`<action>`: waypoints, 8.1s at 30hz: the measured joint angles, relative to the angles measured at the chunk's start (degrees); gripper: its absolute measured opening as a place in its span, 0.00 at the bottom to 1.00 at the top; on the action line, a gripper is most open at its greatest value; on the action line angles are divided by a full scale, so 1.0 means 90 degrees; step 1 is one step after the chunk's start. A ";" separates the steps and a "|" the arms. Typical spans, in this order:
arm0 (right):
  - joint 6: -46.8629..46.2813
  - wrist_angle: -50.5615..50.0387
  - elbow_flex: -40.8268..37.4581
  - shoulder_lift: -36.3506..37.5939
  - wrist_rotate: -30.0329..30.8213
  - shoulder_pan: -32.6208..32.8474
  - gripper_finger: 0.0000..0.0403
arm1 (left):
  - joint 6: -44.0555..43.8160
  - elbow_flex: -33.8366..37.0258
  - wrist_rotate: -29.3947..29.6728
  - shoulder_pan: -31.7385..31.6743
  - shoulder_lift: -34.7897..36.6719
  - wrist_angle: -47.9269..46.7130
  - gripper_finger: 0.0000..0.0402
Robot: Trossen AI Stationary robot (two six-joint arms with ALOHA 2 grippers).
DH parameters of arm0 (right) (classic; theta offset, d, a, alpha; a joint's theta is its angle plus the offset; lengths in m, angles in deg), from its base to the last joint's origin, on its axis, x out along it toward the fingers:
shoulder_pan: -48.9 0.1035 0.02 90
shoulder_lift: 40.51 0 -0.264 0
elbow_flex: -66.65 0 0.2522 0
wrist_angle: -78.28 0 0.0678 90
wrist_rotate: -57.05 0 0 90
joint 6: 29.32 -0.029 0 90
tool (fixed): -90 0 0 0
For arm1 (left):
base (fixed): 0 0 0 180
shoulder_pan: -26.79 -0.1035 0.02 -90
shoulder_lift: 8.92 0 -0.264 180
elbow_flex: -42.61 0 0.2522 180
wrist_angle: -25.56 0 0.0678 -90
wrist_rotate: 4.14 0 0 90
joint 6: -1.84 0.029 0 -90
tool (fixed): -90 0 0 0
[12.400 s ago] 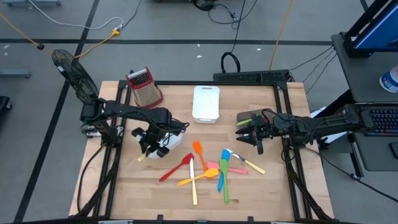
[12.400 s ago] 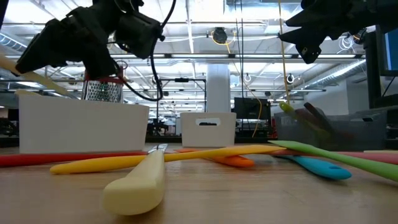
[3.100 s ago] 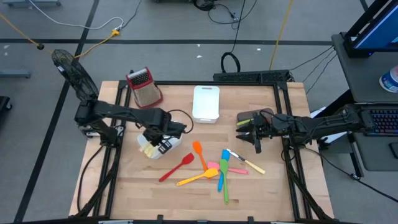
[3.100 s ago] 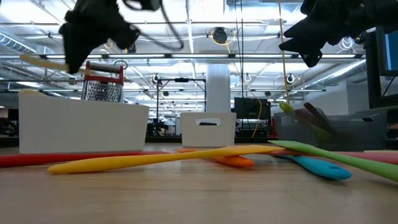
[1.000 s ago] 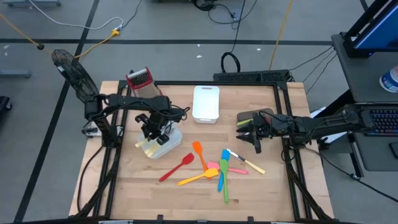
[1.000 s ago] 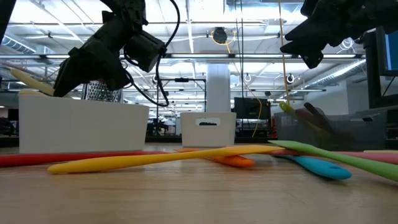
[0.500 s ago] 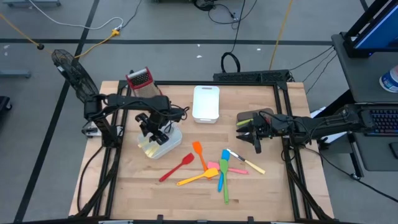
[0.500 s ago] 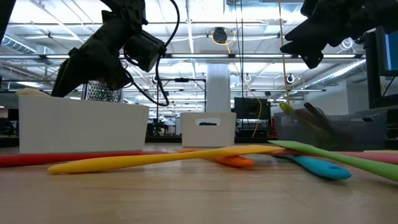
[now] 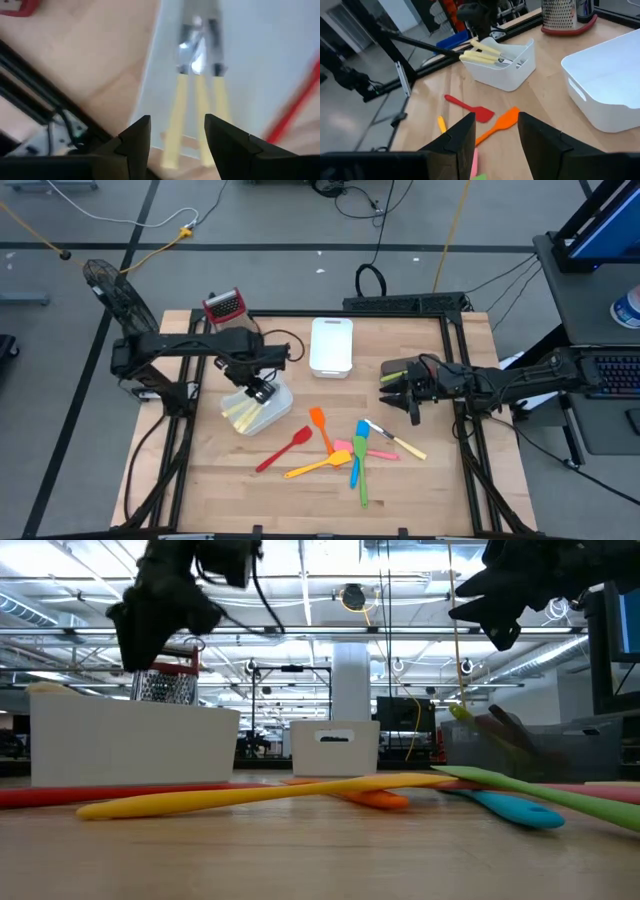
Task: Pick & Place Kitchen Items
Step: Put the white table knife into the bottom white bin
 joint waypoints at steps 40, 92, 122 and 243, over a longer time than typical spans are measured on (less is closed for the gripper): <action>0.0651 -0.2910 0.1739 -0.0469 0.1005 0.1802 0.35 | -0.1521 0.3124 0.2299 0.2458 0.3930 0.5817 0.38; -0.5010 -0.4466 0.0809 -0.2529 -0.1683 0.2511 0.64 | -0.1623 0.3180 0.2948 0.2453 0.3930 0.5821 0.38; -0.4335 -0.4922 0.0695 -0.5105 -0.1271 0.2594 0.38 | -0.1674 0.3175 0.2952 0.2451 0.3927 0.5821 0.38; -0.3998 0.4512 0.0631 -0.3274 -0.1294 0.0262 0.17 | -0.1664 0.1567 0.1906 0.1880 -0.0752 1.3139 0.59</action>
